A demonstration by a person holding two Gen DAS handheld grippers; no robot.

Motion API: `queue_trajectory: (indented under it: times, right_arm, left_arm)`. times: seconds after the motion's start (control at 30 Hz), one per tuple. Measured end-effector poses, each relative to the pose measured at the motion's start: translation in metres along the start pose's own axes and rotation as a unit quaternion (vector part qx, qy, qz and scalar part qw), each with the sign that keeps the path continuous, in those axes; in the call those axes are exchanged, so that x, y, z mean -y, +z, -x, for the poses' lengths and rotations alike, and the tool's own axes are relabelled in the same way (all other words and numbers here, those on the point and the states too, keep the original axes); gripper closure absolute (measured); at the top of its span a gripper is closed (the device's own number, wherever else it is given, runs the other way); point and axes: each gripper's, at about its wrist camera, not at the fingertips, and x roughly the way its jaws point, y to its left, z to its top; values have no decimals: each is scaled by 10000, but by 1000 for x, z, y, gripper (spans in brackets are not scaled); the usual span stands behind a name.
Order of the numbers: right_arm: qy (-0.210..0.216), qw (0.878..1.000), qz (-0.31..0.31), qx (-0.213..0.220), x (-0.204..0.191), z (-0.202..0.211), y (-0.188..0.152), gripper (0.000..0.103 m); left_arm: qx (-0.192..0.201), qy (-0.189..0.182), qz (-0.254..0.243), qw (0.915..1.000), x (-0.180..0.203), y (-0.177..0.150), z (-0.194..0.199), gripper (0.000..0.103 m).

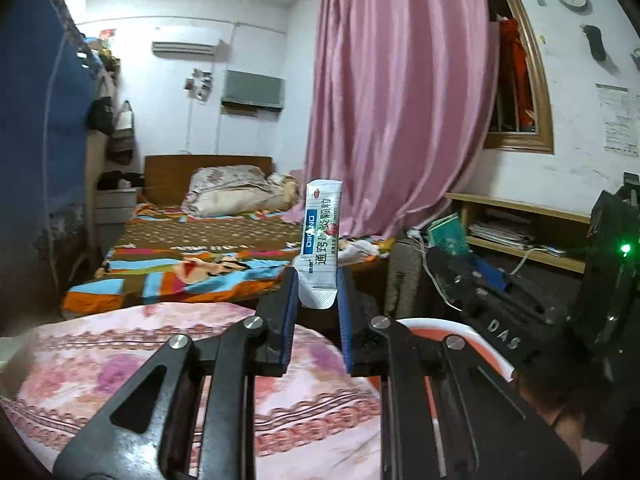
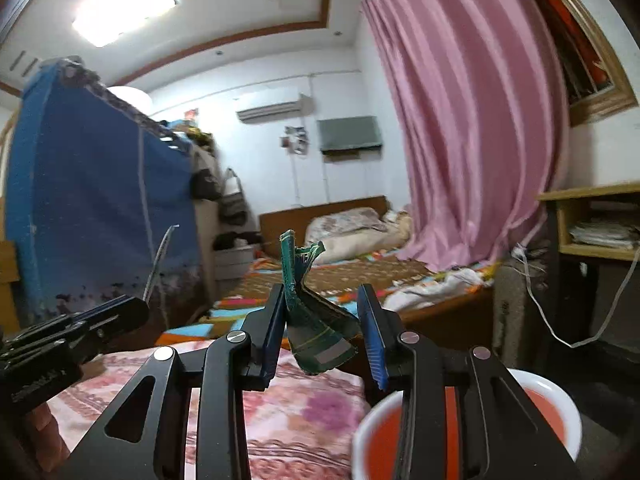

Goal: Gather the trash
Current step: 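Lift the tube and green packet and carry both over the orange bucket, then open both tools over the orange bucket to drop the tube and packet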

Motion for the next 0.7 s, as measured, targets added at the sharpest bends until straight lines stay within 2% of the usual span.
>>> queue_trajectory:
  times: [0.27, 0.37, 0.7]
  right_arm:
    - [-523, 9979, -140, -356, 36, -1, -7, 68]
    - [-648, 9965, -216, -480, 47, -2, -8, 68]
    - [-808, 9920, -477, -841, 72, -8, -17, 68]
  left_arm:
    - [-519, -337, -3, 9981, 28, -7, -31, 99]
    - [-830, -389, -8, 9958, 37, -13, -45, 99]
    - [-1589, -696, 241, 9845, 57, -27, -77, 99]
